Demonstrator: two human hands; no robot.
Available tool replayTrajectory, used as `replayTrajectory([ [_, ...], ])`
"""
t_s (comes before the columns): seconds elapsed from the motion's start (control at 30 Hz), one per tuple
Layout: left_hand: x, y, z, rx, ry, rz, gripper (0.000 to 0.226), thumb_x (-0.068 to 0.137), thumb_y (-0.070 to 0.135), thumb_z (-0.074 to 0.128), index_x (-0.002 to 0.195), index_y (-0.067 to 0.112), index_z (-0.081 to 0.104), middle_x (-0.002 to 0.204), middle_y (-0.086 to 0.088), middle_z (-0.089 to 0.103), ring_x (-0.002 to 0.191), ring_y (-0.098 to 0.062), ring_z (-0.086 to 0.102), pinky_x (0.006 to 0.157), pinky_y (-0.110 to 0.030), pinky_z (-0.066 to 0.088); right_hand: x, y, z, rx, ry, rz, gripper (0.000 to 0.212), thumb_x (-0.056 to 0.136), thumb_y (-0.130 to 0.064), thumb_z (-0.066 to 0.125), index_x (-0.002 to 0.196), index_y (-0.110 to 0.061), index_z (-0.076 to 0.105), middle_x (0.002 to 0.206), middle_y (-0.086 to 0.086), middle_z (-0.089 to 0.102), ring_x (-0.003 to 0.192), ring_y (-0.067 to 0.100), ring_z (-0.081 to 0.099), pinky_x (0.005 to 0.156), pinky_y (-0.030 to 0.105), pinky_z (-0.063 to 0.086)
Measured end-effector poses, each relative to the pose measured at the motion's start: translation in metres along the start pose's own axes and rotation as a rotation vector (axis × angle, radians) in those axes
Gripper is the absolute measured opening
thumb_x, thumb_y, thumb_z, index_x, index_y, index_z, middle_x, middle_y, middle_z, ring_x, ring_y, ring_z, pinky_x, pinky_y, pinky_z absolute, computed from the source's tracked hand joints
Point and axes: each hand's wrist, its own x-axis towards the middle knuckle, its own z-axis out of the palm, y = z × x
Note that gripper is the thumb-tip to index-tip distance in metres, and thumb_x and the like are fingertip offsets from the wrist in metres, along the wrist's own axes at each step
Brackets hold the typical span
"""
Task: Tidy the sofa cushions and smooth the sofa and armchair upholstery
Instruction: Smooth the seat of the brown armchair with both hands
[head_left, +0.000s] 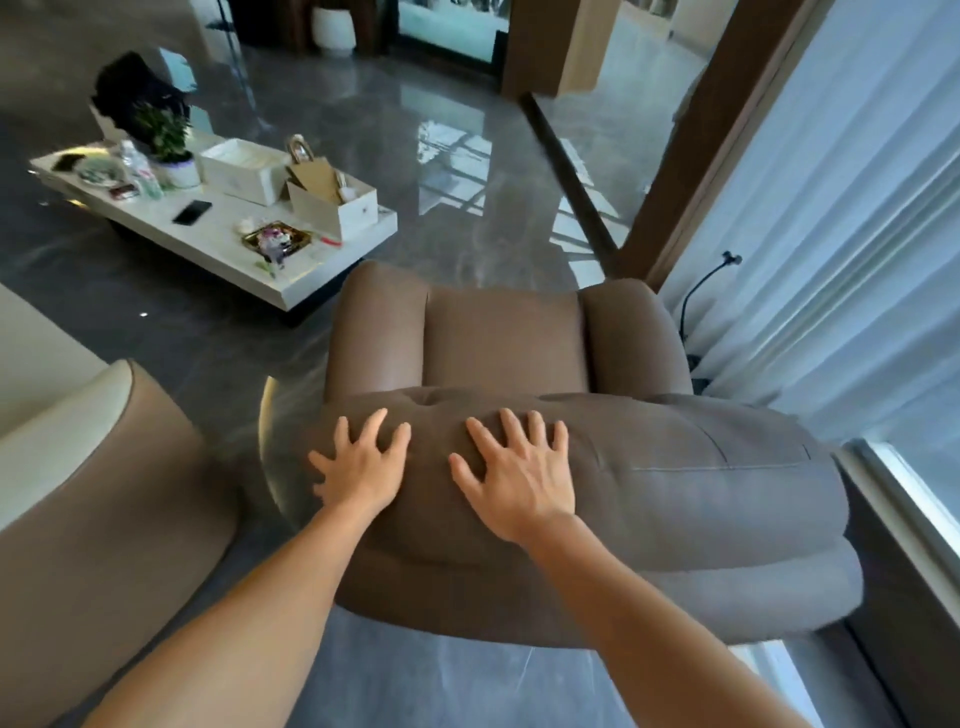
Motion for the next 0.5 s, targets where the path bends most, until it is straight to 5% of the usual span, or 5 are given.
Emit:
replayTrajectory([
  [0.23, -0.020, 0.013, 0.023, 0.128, 0.044, -0.006, 0.073, 0.079, 0.075, 0.017, 0.145, 0.044, 0.026, 0.162, -0.004, 0.014, 0.147, -0.036, 0.009, 0.117, -0.056, 0.014, -0.008, 0.053, -0.006, 0.064, 0.013, -0.155, 0.064, 0.089, -0.069, 0.024, 0.138, -0.036, 0.048, 0.144, 0.010, 0.051, 0.130, 0.042, 0.038, 0.112, 0.059, 0.024],
  [0.4, -0.028, 0.039, 0.037, 0.360, -0.018, 0.427, 0.068, 0.088, 0.063, 0.019, 0.149, 0.033, 0.025, 0.161, 0.007, 0.020, 0.149, -0.018, 0.010, 0.119, -0.048, 0.010, -0.014, 0.088, -0.010, 0.036, -0.003, -0.200, 0.066, 0.089, -0.072, 0.020, 0.141, -0.039, 0.044, 0.148, 0.009, 0.047, 0.134, 0.043, 0.033, 0.114, 0.065, 0.011],
  [0.5, -0.033, 0.057, 0.046, 0.372, -0.068, 0.510, 0.072, 0.083, 0.063, 0.019, 0.148, 0.035, 0.028, 0.159, 0.006, 0.026, 0.148, -0.017, 0.017, 0.119, -0.046, 0.015, -0.017, 0.110, -0.012, 0.010, -0.020, -0.166, 0.072, 0.086, -0.078, 0.014, 0.143, -0.043, 0.040, 0.151, 0.006, 0.045, 0.138, 0.047, 0.029, 0.111, 0.072, -0.001],
])
